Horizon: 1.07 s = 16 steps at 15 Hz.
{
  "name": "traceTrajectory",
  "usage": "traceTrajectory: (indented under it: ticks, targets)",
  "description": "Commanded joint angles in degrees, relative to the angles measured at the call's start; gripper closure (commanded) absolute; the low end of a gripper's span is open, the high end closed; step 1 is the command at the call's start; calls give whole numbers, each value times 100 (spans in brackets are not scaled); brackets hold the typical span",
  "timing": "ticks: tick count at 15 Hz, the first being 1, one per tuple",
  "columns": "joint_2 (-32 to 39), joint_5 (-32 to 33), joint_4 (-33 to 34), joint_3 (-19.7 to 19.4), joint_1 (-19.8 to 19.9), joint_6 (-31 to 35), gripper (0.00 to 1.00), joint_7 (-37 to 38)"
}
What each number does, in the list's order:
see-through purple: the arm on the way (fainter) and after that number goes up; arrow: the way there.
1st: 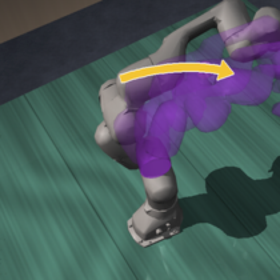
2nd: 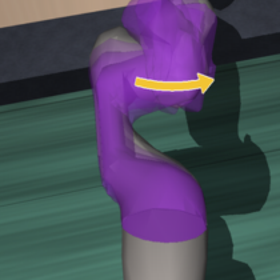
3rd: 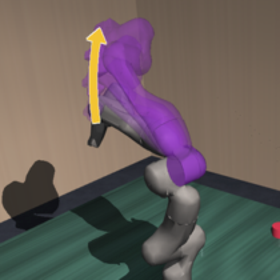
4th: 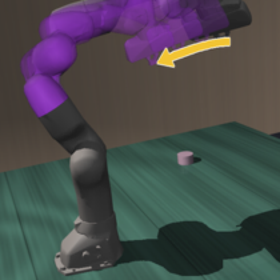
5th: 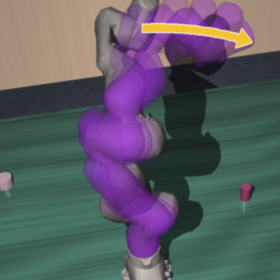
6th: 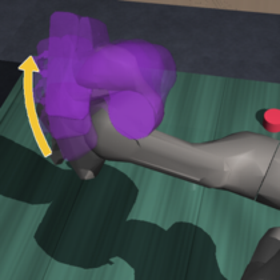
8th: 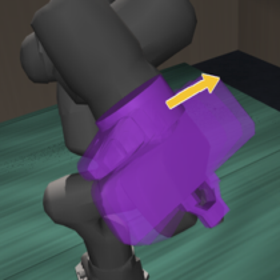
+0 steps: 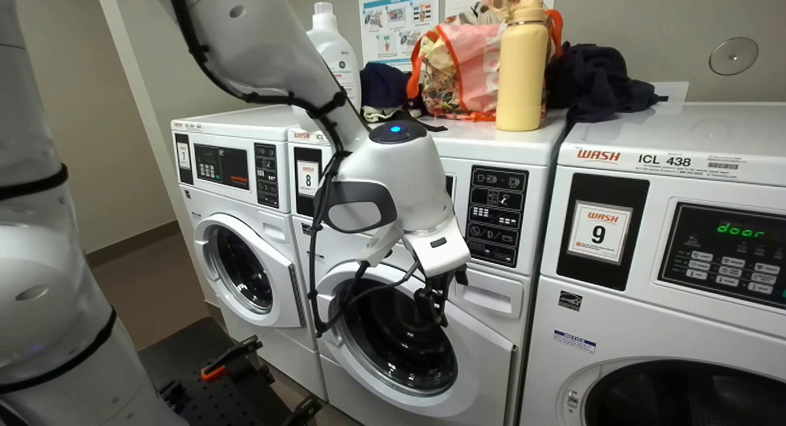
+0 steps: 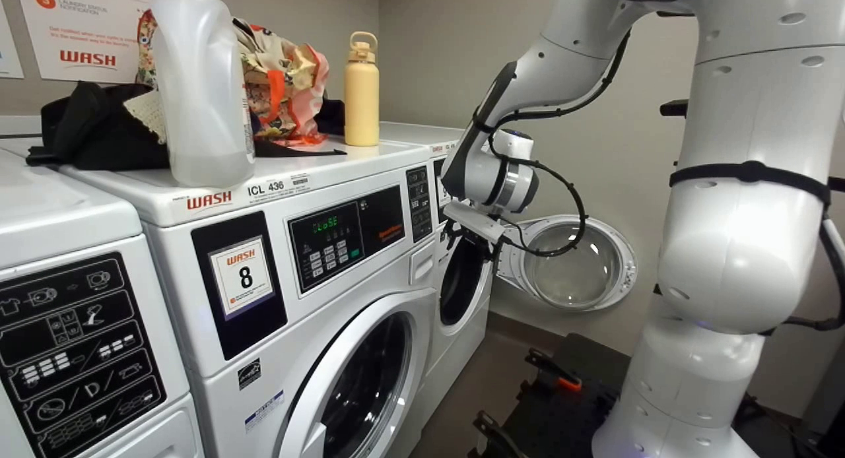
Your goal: Close the detergent tray on the second washing machine
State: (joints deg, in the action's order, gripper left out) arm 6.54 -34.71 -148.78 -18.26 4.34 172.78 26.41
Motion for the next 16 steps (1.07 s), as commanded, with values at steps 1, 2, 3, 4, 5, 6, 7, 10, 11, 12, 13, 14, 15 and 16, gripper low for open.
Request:
traceTrajectory:
  ticks: [1,2,3,4,5,6,7,10,11,12,13,14,15,16]
  targets:
    - [-702,1379,-636,-486,-395,398,0,781]
    - [-779,1821,-688,-585,-421,482,0,988]
    - [-874,2251,-717,-655,-405,517,0,1176]
    - [-937,2708,-717,-715,-359,541,0,1396]
    - [-1022,3169,-702,-745,-273,515,0,1606]
    - [-1121,3633,-665,-752,-177,443,0,1832]
    - [-1218,4147,-615,-731,-46,366,0,2116]
    - [-1885,5495,-567,-419,445,-185,0,2852]
    - [-2159,5790,-600,-274,549,-416,0,3035]
    - [-2457,5899,-662,-170,550,-677,0,3102]
    - [-2697,5968,-691,-68,551,-914,0,3165]
    - [-2910,5958,-704,11,518,-1139,0,3158]
    - [-3065,5407,-730,660,981,-1303,0,2765]
    - [-3231,5268,-723,799,999,-1488,0,2735]
